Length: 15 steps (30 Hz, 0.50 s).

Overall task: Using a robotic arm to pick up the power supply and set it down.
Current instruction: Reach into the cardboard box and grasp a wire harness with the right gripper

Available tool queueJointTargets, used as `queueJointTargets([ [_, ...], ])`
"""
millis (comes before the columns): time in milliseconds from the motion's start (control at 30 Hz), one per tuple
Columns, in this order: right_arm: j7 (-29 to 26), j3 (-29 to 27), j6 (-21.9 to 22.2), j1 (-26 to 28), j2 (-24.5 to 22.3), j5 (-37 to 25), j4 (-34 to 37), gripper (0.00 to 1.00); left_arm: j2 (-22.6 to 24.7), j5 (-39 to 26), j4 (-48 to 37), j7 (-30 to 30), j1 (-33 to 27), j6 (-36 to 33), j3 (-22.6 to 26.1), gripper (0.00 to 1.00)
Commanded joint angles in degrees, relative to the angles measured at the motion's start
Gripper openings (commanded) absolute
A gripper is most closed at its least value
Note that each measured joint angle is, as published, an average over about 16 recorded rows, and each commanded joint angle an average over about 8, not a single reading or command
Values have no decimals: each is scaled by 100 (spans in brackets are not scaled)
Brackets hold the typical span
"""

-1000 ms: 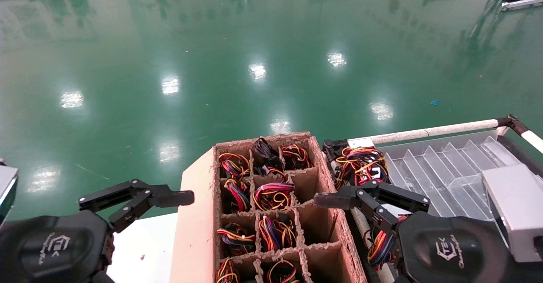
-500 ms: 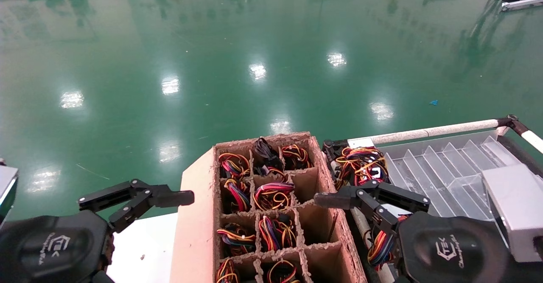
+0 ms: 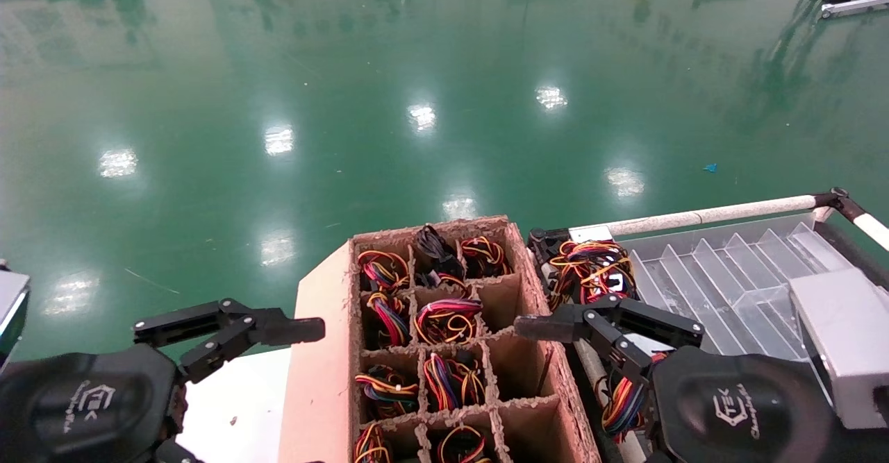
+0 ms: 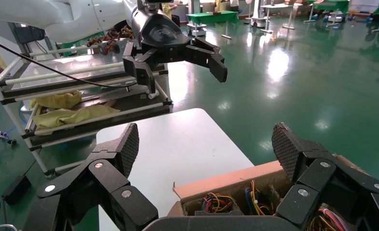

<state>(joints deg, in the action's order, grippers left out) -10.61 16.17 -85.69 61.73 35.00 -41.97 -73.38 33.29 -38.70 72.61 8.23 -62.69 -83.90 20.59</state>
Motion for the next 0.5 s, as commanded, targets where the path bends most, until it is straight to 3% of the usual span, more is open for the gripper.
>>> queueJointTargets([
  [33,-1,-1,-1,-1,1,2,-2,100,0,0,0,0,0,0,0,0],
  [267,46,50,132,68,29,-224,41,100,0,0,-1,0,0,0,0,0],
  [500,100,470,633,643,430,-1391,301,100,0,0,-2,-1,-1,-1,1,0],
])
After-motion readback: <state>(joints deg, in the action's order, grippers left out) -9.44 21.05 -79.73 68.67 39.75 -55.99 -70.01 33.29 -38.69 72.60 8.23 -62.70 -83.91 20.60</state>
